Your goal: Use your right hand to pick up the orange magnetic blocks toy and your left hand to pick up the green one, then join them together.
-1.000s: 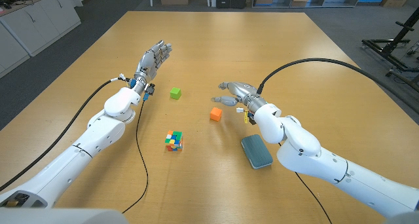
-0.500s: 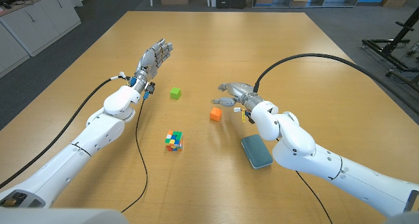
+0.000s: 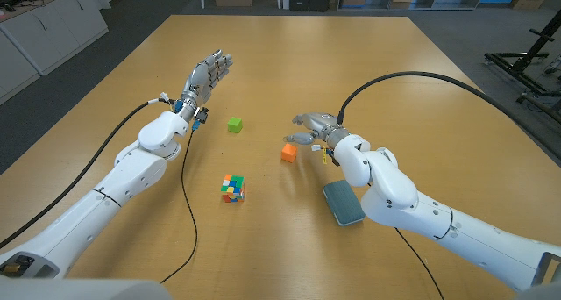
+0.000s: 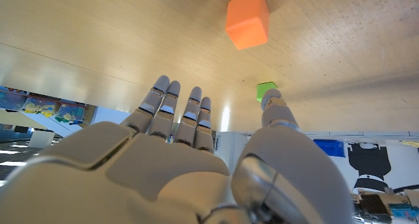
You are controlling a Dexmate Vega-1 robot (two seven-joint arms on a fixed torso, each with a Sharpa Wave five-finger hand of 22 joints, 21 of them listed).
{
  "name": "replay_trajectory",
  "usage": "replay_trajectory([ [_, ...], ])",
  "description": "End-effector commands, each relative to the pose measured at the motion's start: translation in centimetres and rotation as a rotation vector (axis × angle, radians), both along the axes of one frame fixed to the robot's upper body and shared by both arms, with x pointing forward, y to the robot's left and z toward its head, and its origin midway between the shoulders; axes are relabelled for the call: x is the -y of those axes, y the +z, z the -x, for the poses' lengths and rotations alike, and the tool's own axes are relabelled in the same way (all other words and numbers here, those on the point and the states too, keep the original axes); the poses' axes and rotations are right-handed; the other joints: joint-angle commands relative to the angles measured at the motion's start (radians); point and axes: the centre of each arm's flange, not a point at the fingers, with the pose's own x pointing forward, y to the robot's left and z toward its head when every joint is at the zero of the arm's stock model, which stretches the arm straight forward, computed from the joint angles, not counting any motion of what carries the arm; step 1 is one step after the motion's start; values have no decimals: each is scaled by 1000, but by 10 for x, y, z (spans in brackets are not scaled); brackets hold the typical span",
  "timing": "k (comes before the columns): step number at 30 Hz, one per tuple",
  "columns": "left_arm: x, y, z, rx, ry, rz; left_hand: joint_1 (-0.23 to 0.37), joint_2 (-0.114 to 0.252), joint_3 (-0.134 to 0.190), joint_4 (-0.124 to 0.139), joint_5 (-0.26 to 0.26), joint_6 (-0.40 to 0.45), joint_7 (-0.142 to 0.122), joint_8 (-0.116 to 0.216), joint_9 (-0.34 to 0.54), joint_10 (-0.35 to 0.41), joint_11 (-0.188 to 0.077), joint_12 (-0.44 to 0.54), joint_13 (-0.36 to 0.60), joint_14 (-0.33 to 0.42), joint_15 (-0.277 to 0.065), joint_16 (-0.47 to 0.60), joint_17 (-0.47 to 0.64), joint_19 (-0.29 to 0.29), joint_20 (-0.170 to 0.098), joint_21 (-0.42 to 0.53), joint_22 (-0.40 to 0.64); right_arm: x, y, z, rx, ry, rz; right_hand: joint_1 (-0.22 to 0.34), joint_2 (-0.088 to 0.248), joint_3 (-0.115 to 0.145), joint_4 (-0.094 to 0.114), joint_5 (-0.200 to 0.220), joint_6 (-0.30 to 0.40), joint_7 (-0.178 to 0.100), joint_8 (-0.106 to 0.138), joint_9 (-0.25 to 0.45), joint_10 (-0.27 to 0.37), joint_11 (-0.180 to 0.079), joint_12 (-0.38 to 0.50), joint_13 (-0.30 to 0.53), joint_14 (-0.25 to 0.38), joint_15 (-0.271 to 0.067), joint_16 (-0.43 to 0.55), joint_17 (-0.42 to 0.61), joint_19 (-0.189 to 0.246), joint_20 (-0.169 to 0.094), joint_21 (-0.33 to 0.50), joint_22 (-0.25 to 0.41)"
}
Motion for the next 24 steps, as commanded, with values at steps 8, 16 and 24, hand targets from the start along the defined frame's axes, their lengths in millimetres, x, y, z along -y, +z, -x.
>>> replay_trajectory([
  [8, -2, 0, 4, 11, 0, 5, 1, 8, 2, -4, -4, 5, 0, -5, 5, 8, -2, -1, 2, 6, 6, -4, 3, -4, -47, -2, 6, -6, 1, -7, -17, -41, 47, 12, 0, -3, 7, 10, -15, 4, -8, 4, -14, 5, -7, 3, -9, 0, -2, 3, 5, 6, -3, 6],
  [16, -1, 0, 5, 15, -3, 5, 2, 9, 2, -4, -4, 5, -1, -6, 5, 8, 0, -2, 2, 6, 6, -4, 3, -5, -47, -2, 6, -8, 1, -9, -11, -64, 58, 13, -1, -4, 9, 10, -20, 7, -11, 5, -17, 6, -8, 3, -13, 1, -4, 3, 6, 8, -5, 6],
  [24, -1, 2, 6, 4, -4, -1, 2, 10, 2, -5, -4, 7, 1, -6, 5, 9, 2, -2, 2, 7, 7, -4, 3, -6, -47, -3, 6, -10, 0, -12, -7, -83, 80, 18, -4, -5, 8, 12, -18, 5, -10, 6, -17, 1, -8, 3, -13, -2, -5, 3, 7, 7, -8, 6],
])
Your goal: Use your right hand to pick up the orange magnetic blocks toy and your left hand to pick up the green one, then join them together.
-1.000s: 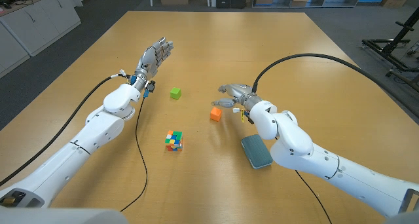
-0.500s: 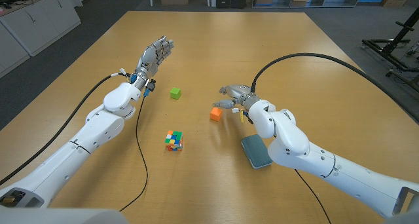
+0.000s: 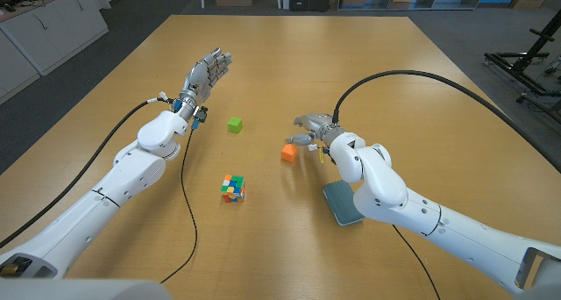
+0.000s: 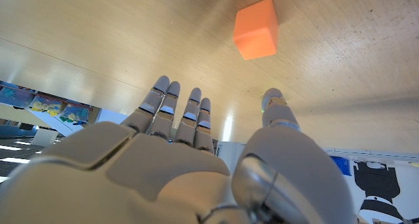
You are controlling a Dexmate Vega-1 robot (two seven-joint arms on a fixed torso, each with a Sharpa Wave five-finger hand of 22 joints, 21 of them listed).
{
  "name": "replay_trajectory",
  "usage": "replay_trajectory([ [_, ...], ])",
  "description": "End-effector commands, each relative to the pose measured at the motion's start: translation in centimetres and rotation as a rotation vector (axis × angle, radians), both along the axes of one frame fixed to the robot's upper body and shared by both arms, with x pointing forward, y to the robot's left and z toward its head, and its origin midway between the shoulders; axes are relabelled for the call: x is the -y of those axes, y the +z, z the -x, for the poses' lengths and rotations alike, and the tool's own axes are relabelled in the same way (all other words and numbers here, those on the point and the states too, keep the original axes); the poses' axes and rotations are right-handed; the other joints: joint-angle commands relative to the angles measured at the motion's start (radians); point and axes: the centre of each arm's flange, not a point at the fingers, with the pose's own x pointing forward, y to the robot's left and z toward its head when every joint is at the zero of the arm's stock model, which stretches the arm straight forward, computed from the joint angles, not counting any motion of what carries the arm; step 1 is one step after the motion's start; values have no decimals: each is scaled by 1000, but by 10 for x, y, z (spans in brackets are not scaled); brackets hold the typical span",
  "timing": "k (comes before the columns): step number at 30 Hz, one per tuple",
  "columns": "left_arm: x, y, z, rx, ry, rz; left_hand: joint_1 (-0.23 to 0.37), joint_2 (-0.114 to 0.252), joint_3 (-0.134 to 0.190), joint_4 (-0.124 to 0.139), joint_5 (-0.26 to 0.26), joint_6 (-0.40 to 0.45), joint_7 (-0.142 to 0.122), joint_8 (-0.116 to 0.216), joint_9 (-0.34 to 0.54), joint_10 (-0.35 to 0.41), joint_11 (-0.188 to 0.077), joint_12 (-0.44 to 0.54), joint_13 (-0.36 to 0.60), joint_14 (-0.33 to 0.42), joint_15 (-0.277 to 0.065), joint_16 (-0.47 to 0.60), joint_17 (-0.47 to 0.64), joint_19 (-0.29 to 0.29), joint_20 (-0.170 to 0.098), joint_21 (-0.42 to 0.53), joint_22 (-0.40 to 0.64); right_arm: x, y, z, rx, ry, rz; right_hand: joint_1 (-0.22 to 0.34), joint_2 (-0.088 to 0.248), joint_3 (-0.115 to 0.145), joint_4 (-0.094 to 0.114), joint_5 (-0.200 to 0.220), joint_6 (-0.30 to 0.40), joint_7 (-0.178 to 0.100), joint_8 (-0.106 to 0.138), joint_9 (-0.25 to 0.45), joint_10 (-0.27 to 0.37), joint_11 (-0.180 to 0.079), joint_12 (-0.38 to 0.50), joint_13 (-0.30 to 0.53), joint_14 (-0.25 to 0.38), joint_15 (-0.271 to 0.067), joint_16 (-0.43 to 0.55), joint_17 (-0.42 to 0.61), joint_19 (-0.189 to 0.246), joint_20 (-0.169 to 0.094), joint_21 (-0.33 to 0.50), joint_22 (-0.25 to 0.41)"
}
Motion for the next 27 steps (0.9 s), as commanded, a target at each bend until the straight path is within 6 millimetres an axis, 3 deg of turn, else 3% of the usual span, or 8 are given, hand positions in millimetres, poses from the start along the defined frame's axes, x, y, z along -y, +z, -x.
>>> replay_trajectory([
  [1, 1, 1, 1, -9, -3, -4, 4, 7, 2, -5, -4, 6, 0, -3, 5, 9, 0, -3, 2, 7, 7, -1, 3, -7, -46, -4, 1, -5, -2, -4, 6, -31, 33, 15, 0, -1, 4, 5, 0, -5, -3, 6, 2, -6, 0, 3, -5, -2, -5, 2, 3, 4, -3, 1],
  [27, 10, 0, -3, -27, -7, -26, 5, 10, 3, -7, -5, 10, 2, -4, 5, 10, 1, -5, 2, 6, 9, -3, 3, -8, -45, -5, 1, -10, -12, -30, -23, -94, 61, 30, -10, -2, 4, 13, 25, 0, 3, 7, 32, -9, 8, 0, 21, -17, 0, -2, 34, 3, -3, 2],
])
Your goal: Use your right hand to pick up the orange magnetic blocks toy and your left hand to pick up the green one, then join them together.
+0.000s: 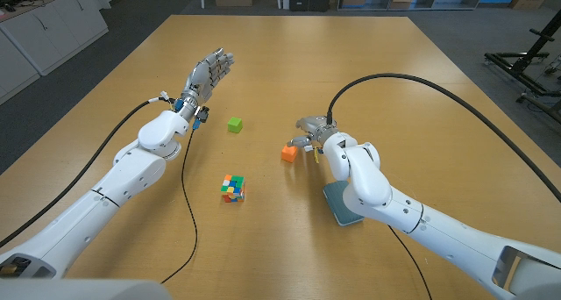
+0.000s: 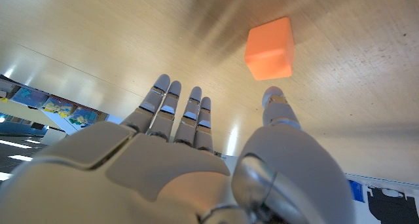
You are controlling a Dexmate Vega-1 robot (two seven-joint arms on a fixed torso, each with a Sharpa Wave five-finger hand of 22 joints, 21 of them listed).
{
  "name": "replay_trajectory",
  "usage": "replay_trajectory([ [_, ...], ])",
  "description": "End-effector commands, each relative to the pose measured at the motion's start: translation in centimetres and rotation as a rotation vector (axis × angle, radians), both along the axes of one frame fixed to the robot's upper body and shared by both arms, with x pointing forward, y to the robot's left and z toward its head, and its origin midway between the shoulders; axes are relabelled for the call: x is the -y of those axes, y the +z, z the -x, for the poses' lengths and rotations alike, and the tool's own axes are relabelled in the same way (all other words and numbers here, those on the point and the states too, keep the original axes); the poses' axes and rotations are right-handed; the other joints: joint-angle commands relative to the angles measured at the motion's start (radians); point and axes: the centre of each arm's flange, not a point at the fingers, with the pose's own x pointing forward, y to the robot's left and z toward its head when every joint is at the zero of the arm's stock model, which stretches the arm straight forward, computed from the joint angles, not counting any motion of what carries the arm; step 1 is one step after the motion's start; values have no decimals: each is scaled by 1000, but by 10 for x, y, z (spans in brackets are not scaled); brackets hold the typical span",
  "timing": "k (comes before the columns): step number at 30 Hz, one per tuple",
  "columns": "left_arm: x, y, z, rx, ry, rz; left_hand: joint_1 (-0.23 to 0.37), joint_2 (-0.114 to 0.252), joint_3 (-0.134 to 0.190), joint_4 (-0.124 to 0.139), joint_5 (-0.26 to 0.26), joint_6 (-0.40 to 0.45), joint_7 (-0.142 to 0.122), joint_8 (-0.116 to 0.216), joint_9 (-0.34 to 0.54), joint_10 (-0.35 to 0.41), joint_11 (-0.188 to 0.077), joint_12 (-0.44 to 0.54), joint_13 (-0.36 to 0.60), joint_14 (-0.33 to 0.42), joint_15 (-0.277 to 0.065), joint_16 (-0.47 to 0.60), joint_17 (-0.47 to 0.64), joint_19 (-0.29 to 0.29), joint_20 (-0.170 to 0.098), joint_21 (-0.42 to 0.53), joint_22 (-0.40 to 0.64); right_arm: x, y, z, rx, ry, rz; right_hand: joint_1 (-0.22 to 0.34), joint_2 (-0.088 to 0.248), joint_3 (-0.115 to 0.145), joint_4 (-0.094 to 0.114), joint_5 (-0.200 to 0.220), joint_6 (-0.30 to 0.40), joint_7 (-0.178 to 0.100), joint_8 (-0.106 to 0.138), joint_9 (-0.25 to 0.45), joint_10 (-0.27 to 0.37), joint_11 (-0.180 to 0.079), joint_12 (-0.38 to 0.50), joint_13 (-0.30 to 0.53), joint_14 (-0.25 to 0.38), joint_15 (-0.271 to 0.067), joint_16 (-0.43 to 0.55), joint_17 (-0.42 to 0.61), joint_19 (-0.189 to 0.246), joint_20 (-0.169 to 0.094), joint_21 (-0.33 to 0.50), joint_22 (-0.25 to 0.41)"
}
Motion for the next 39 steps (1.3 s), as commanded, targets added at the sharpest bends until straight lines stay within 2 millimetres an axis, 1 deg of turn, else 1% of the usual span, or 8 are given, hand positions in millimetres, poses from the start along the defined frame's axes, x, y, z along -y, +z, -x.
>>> replay_trajectory([
  [1, 4, 0, -3, -9, 1, -15, 5, 10, 4, -7, -5, 11, 2, -1, 5, 7, -3, -5, 2, 0, 3, -3, 3, -5, -48, -1, 1, -4, -4, -9, -1, -23, 12, 12, -2, -3, 4, 6, 6, -5, 3, 2, 12, -8, 8, 0, 10, -6, 1, 0, 13, 3, 0, 2],
  [6, 4, 0, -2, -8, 4, -12, 5, 11, 4, -7, -5, 8, 0, -3, 6, 7, -3, -6, 2, 1, 2, -3, 3, -6, -50, -2, 1, -6, -4, -11, -1, -32, 19, 14, -4, -3, 5, 7, 8, -11, 2, 2, 19, -16, 9, -1, 15, -7, 2, -1, 16, 3, 0, 2],
  [10, 3, -1, -3, -11, 4, -13, 5, 12, 4, -8, -5, 7, -2, -4, 6, 6, -3, -6, 2, -1, 2, -4, 3, -6, -50, -2, 1, -7, -4, -12, -14, -37, 20, 14, -5, -3, 5, 8, 7, -11, 2, 2, 18, -17, 9, -1, 16, -5, 1, -1, 17, 3, -1, 2],
  [17, 2, -1, -3, -8, 3, -12, 6, 13, 5, -8, -5, 8, 1, -4, 6, 7, -2, -7, 2, -1, 2, -5, 3, -6, -50, -2, 1, -13, -3, -4, -38, -29, 38, 13, -7, -6, 8, 9, 3, -5, -2, 2, 15, -11, 6, -2, 10, 3, -2, -2, 15, 14, -4, 2],
  [26, 1, -2, -4, -8, -1, -11, 7, 15, 7, -9, -5, 8, 1, -5, 6, 9, -1, -7, 2, -1, 3, -5, 3, -6, -49, -2, 1, -14, -11, -4, -48, -58, 51, 12, -8, -7, 10, 11, 2, -1, -3, 2, 13, -9, 4, -3, 6, 10, -4, -2, 15, 19, -7, 2],
  [39, 2, -3, -4, -9, -5, -18, 9, 18, 8, -10, -5, 9, 0, -5, 6, 10, -4, -7, 2, 0, 3, -5, 3, -6, -48, -2, 1, -15, -22, -6, -71, -81, 64, 12, -11, -9, 12, 13, 8, -2, -3, 2, 19, -13, 5, -4, 8, 7, -5, -3, 15, 23, -11, 3],
])
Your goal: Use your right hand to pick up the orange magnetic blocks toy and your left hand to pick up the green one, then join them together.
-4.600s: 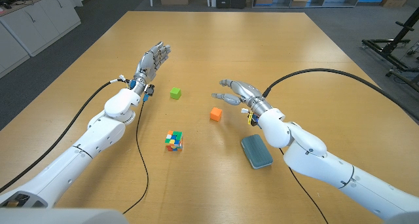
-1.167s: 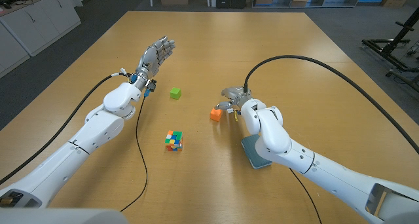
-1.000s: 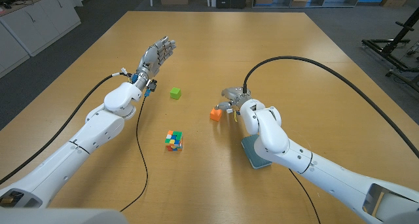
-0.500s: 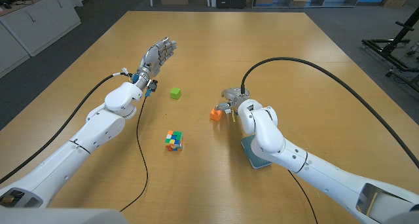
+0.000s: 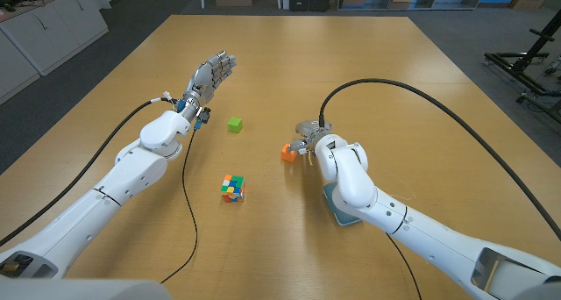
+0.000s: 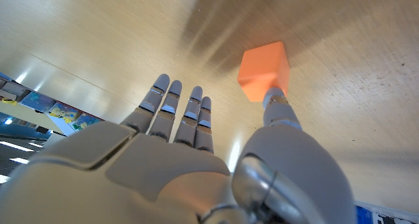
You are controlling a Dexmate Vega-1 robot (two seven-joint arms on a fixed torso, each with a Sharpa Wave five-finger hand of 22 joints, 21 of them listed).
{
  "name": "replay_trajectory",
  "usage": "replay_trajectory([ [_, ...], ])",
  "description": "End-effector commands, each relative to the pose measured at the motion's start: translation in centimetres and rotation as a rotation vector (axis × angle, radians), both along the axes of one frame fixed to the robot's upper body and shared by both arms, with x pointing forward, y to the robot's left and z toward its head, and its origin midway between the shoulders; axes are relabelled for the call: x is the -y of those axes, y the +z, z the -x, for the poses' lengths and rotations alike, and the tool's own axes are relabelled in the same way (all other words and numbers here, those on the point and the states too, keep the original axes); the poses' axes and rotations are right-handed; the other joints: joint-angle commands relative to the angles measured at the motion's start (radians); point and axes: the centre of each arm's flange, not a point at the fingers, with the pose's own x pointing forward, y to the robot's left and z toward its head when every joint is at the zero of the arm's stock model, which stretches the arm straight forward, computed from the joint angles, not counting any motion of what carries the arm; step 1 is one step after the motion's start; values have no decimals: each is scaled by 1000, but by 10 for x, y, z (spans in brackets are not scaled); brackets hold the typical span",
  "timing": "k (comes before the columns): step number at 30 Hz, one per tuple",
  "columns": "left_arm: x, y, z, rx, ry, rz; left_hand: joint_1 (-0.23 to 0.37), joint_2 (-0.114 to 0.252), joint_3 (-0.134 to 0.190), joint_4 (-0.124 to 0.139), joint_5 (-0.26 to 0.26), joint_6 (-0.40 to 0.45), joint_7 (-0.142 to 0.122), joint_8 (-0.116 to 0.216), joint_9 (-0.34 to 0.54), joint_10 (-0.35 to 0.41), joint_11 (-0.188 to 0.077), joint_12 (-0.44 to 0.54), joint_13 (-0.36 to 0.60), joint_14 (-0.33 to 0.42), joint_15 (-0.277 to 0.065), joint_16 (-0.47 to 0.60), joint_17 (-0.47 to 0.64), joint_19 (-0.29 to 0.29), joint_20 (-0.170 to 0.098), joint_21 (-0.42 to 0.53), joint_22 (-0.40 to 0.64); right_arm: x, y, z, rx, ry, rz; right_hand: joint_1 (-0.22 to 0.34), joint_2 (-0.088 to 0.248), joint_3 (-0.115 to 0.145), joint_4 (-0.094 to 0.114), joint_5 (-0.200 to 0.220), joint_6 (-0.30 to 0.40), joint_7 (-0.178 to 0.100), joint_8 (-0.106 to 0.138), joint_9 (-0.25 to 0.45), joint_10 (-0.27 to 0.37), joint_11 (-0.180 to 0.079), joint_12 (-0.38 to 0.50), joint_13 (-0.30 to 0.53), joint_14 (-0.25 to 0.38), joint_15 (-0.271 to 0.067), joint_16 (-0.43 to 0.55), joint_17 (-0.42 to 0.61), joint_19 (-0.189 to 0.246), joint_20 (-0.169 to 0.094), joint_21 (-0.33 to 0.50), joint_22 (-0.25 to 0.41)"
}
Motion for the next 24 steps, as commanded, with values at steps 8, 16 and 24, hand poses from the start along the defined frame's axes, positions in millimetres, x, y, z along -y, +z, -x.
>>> replay_trajectory([
  [8, 1, -2, -1, -5, -9, -2, 3, 12, 6, -6, -5, 9, 1, -6, 6, 11, -3, -1, 2, 2, 3, -1, 3, -1, -42, -2, 1, -2, -10, 1, -33, -23, 13, 7, -6, -3, 6, 7, 3, 4, -1, 2, 7, 1, 0, 1, 3, 11, -2, 0, 8, 12, -5, 3],
  [16, 3, -3, -3, -8, -17, -5, 4, 15, 7, -6, -5, 10, -1, -6, 6, 11, -3, -1, 2, 2, 3, -1, 3, -2, -41, -2, 1, -1, -1, 7, -27, -1, 3, 6, -5, -3, 8, 7, 2, 5, -2, 2, 8, 5, 0, 0, 2, 15, -3, 0, 10, 18, -6, 3],
  [24, 3, -5, -5, -15, -18, -8, 5, 17, 9, -7, -4, 10, -1, -7, 6, 11, -5, -2, 2, 3, 3, -1, 3, -2, -39, -3, 1, -3, 1, 12, -37, 26, -11, 5, -4, -4, 10, 8, 2, 6, -3, 2, 8, 4, -1, 0, 3, 17, -4, -1, 14, 24, -7, 3],
])
